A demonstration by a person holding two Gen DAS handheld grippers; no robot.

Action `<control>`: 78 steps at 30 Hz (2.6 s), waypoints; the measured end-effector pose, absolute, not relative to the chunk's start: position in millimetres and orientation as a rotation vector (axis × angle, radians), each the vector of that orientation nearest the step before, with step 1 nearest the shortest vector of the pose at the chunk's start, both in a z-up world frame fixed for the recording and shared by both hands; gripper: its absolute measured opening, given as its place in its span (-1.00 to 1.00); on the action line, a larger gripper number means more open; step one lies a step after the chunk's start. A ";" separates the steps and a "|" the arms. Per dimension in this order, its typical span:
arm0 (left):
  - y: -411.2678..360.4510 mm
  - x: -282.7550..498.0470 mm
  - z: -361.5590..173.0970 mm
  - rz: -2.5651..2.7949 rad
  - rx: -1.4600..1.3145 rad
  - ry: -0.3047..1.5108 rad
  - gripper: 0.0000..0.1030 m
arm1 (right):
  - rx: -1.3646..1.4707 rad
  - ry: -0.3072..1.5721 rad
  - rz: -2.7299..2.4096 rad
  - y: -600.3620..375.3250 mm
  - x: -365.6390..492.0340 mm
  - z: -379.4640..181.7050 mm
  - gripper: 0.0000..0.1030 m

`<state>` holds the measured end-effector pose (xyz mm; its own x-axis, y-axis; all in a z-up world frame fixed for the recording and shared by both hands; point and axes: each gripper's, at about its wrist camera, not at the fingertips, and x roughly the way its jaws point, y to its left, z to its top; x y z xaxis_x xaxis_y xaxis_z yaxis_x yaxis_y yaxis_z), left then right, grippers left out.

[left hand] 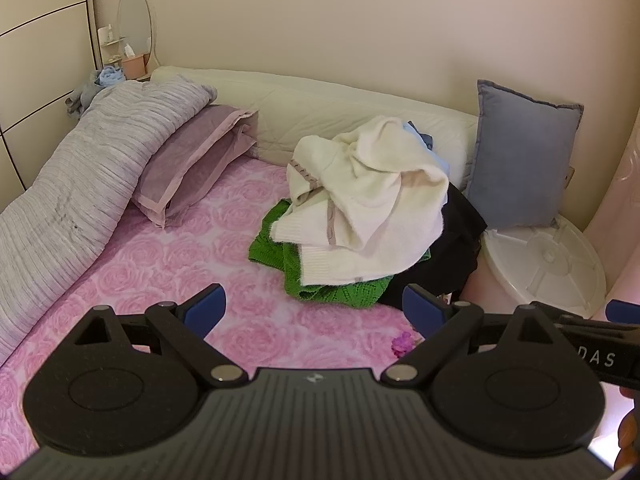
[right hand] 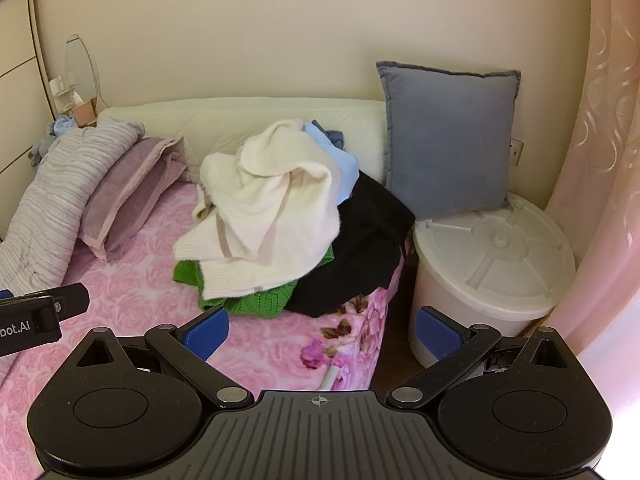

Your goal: Fold clothes

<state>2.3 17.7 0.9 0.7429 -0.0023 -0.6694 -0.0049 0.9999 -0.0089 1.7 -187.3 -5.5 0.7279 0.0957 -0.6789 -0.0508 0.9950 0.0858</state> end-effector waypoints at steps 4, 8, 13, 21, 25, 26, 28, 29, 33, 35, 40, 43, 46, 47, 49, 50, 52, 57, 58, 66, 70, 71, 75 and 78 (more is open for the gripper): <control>17.4 3.2 0.4 -0.008 -0.007 0.736 0.82 | 0.067 0.754 0.072 -187.5 2.0 -6.3 0.99; 17.6 5.5 -0.8 -0.006 -0.008 0.740 0.82 | 0.070 0.760 0.067 -186.8 3.7 -7.7 0.99; 17.2 9.0 -0.5 -0.005 0.003 0.738 0.82 | 0.073 0.763 0.066 -186.5 7.6 -8.5 0.99; 20.6 22.0 -6.2 0.005 -0.002 0.763 0.82 | 0.066 0.760 0.065 -185.5 20.5 -10.2 0.99; 24.5 31.4 -11.5 -0.012 -0.022 0.790 0.82 | 0.056 0.771 0.076 -185.6 30.1 -11.9 0.99; 25.7 34.3 -13.9 -0.014 -0.028 0.799 0.82 | 0.058 0.772 0.079 -186.1 33.0 -12.4 0.99; 28.0 40.3 -18.3 -0.010 -0.035 0.813 0.82 | 0.083 0.787 0.082 -188.8 40.1 -13.7 0.99; 29.4 43.2 -20.8 -0.007 -0.038 0.818 0.82 | 0.096 0.804 0.086 -190.4 44.5 -15.0 0.99; 34.6 57.6 -29.8 0.006 -0.048 0.837 0.81 | 0.113 0.827 0.108 -194.2 63.2 -22.2 0.98; 35.9 67.1 -34.9 0.015 -0.049 0.844 0.80 | 0.101 0.829 0.110 -195.1 72.6 -26.1 0.98; 38.1 96.8 -46.9 0.008 -0.075 0.856 0.78 | 0.071 0.837 0.115 -197.0 103.3 -37.7 0.93; 38.1 119.5 -54.2 0.010 -0.096 0.861 0.77 | 0.057 0.850 0.114 -197.9 129.2 -46.1 0.80; 34.0 146.9 -59.8 0.028 -0.085 0.865 0.75 | 0.030 0.867 0.111 -199.6 157.5 -52.6 0.69; 32.5 156.1 -61.7 0.030 -0.081 0.870 0.73 | 0.019 0.872 0.110 -200.3 167.3 -54.7 0.69; 30.1 175.1 -66.0 0.032 -0.088 0.883 0.72 | 0.007 0.876 0.109 -200.6 185.9 -58.9 0.68; 29.3 184.8 -68.6 0.037 -0.094 0.891 0.72 | 0.003 0.871 0.113 -200.5 194.9 -60.2 0.68; 27.8 204.4 -74.3 0.045 -0.106 0.908 0.72 | -0.012 0.849 0.122 -199.9 209.9 -61.7 0.68; 22.1 257.3 -89.6 0.041 -0.148 0.952 0.71 | -0.075 0.799 0.174 -194.2 248.9 -68.7 0.68; 20.3 267.0 -92.8 0.041 -0.147 0.960 0.70 | -0.076 0.805 0.177 -194.1 257.4 -70.6 0.68; 9.3 332.8 -124.3 0.045 -0.179 1.023 0.66 | -0.144 0.844 0.211 -189.1 322.1 -83.5 0.68; 9.7 359.3 -137.4 0.052 -0.198 1.047 0.63 | -0.158 0.859 0.233 -187.7 347.6 -92.5 0.68; 9.8 365.7 -140.5 0.054 -0.202 1.052 0.63 | -0.158 0.863 0.238 -187.3 353.7 -94.9 0.68; 11.1 390.1 -152.9 0.053 -0.230 1.066 0.63 | -0.164 0.877 0.268 -183.5 375.3 -103.7 0.68; 13.8 405.6 -163.4 0.058 -0.263 1.081 0.63 | -0.186 0.884 0.284 -177.2 388.3 -110.6 0.68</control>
